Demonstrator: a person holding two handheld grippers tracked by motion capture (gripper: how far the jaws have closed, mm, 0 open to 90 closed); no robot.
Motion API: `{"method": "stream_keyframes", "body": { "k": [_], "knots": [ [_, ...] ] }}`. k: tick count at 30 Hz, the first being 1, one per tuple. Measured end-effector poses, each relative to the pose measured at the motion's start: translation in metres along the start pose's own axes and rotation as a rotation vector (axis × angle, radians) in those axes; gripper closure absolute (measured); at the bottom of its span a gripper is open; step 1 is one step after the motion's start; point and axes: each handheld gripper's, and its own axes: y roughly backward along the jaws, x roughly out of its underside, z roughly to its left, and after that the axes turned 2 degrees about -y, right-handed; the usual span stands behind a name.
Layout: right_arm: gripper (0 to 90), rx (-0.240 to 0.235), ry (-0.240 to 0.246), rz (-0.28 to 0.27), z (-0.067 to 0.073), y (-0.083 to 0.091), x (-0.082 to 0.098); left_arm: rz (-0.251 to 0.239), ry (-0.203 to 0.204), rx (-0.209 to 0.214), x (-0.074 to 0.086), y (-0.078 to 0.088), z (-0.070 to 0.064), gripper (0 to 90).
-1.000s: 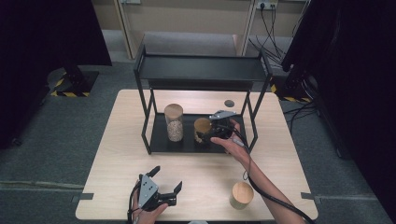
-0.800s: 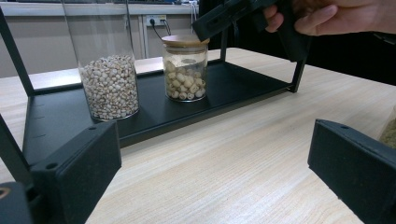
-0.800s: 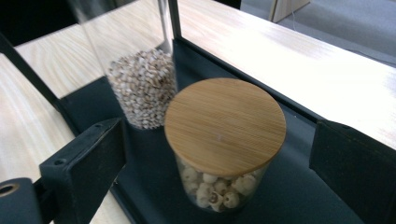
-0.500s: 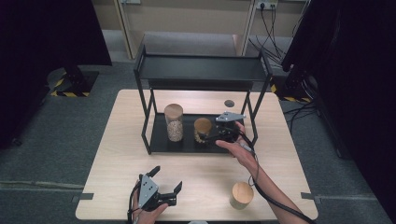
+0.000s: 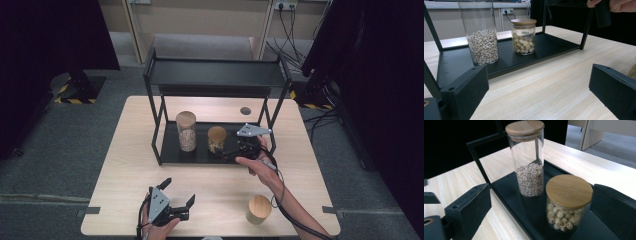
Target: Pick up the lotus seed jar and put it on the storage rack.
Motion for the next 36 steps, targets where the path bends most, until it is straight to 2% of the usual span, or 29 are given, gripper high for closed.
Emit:
{"method": "stream_keyframes", "body": {
  "k": [12,26,36],
  "knots": [
    [3.5,-0.025,-0.011,-0.044,0.001,0.019,0.011,-0.004,0.003,-0.004,0.0,0.0,0.0,2.0],
    [3.4,-0.049,-0.027,-0.093,0.005,0.048,0.036,0.001,0.004,-0.005,0.001,0.0,0.0,2.0],
    [3.3,-0.046,-0.019,-0.127,0.01,0.068,0.053,-0.002,0.007,-0.009,0.001,0.0,0.0,2.0]
  ]
}}
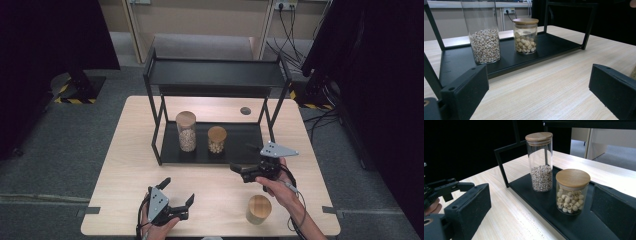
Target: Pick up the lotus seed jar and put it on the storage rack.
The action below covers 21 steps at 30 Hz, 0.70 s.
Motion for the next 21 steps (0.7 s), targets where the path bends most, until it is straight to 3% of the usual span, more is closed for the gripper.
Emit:
{"method": "stream_keyframes", "body": {
  "k": [9,21],
  "knots": [
    [3.2,0.017,-0.008,-0.041,0.005,0.025,0.018,0.003,-0.003,-0.003,0.0,0.0,0.0,2.0],
    [3.0,0.025,0.002,-0.068,0.018,0.045,0.034,-0.005,-0.002,-0.004,0.0,0.001,-0.001,2.0]
  ]
}}
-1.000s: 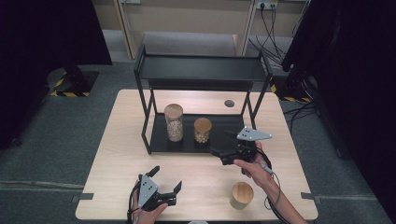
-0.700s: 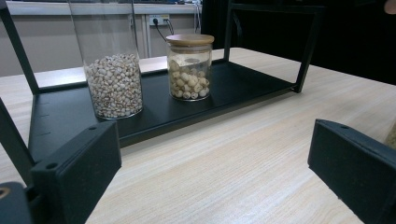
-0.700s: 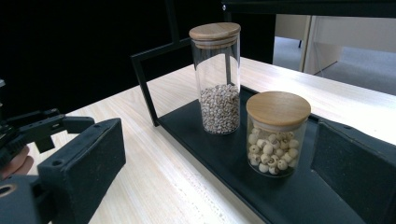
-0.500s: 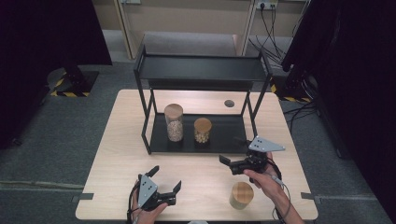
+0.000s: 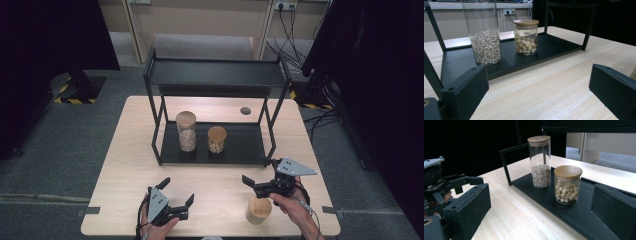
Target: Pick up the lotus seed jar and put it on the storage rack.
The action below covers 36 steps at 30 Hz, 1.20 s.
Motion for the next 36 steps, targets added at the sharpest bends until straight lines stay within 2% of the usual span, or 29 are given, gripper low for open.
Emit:
{"method": "stream_keyframes", "body": {
  "k": [17,36],
  "knots": [
    [2.9,0.046,-0.033,-0.042,0.009,0.029,0.036,-0.004,-0.008,0.003,0.0,0.001,-0.001,2.0],
    [2.8,0.065,-0.014,-0.06,0.025,0.048,0.06,-0.006,-0.006,-0.004,0.0,0.001,0.0,2.0]
  ]
}}
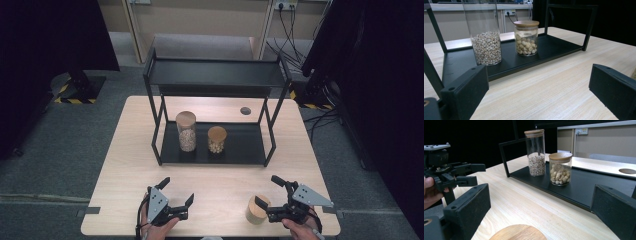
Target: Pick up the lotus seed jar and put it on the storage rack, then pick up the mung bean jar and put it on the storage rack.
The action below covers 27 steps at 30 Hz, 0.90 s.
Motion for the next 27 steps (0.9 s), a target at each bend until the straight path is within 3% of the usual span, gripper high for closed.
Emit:
{"method": "stream_keyframes", "body": {
  "k": [17,27],
  "knots": [
    [2.7,-0.007,-0.02,-0.007,0.002,0.007,0.01,0.0,0.001,-0.005,0.0,0.0,0.001,2.0],
    [2.7,0.002,0.003,-0.005,0.009,0.012,0.016,-0.001,0.001,-0.007,0.0,0.001,0.001,2.0]
  ]
}}
